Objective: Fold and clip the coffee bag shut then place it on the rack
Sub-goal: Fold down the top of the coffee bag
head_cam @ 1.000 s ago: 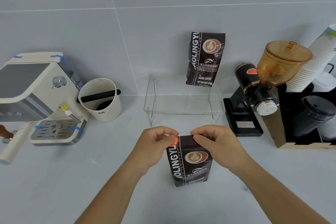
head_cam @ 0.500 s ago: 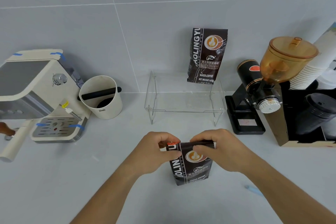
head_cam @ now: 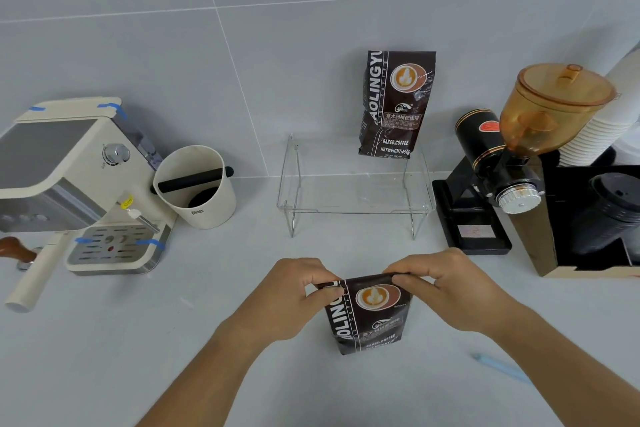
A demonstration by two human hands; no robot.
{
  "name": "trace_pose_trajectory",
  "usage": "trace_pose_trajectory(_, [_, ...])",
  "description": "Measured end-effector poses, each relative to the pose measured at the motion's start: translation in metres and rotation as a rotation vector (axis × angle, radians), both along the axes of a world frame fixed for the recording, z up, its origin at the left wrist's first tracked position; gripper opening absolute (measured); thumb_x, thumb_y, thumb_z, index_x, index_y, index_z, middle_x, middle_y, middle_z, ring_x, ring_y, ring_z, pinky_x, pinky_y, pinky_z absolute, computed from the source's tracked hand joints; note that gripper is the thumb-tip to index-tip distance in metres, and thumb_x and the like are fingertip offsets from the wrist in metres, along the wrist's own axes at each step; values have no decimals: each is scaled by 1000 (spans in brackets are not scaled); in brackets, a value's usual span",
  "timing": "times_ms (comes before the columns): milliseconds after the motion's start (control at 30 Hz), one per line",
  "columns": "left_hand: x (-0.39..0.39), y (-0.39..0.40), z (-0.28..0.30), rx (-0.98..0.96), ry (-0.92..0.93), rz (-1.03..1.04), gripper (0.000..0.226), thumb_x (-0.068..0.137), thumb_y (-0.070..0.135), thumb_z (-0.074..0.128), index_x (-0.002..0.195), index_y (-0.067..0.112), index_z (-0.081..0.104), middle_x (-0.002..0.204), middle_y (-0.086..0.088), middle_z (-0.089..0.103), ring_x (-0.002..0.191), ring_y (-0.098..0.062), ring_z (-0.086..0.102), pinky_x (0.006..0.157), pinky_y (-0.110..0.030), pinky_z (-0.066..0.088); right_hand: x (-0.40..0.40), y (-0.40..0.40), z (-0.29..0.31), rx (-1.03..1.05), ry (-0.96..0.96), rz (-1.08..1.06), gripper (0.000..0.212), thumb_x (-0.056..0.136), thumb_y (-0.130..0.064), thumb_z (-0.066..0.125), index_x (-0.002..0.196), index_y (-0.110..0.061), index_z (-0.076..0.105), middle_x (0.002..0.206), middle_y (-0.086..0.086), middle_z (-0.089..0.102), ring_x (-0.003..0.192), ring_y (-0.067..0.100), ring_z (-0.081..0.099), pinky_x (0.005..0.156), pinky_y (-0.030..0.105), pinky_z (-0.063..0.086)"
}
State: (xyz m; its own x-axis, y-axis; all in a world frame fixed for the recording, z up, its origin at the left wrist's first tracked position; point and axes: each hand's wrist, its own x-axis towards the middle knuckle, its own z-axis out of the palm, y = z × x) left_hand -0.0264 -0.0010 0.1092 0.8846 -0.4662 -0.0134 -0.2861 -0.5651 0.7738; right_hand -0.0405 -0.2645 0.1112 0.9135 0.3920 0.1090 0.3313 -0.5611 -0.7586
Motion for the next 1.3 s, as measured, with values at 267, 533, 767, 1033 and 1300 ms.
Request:
trace_pose_trajectory(267, [2,-17,11,185,-93,-30,18,91,37,59,99,29,73,84,7,74,77,-9,64,65,-28,53,-3,1,-2,19,-38,-40,17,89,-11,66,100,-18,76,86,-32,67,85,-7,68,67,6,51])
trace_pose_trajectory(533, [6,-35,14,242,-135,-147,24,97,37,50,91,22,68,77,4,71,67,-12,60,56,-28,47,-7,0,4,-2,-99,6,26,94,-26,50,104,-18,72,89,-7,77,77,8,69,64,28,55])
trace_pose_trajectory(767, [11,-23,10,119,-37,-96,15,94,27,61,98,24,75,86,7,79,76,-8,70,63,-25,55,-7,-5,-2,84,-134,-87,23,89,-28,57,96,-17,75,88,-10,78,80,2,70,67,25,58])
trace_pose_trajectory(1033, [9,-2,8,82,9,-95,16,94,20,63,102,26,75,96,24,75,85,1,70,73,-15,53,-10,-10,-5,102,-88,-54,25,89,-31,55,102,-20,74,90,-35,65,86,-8,66,69,7,53])
trace_pose_trajectory(1300, [4,-3,4,43,-72,-84,18,93,15,64,101,27,75,97,22,77,86,1,72,75,-25,56,-16,-15,-8,171,-95,-157,15,83,-24,68,94,-20,77,79,-45,65,82,-8,68,69,4,50])
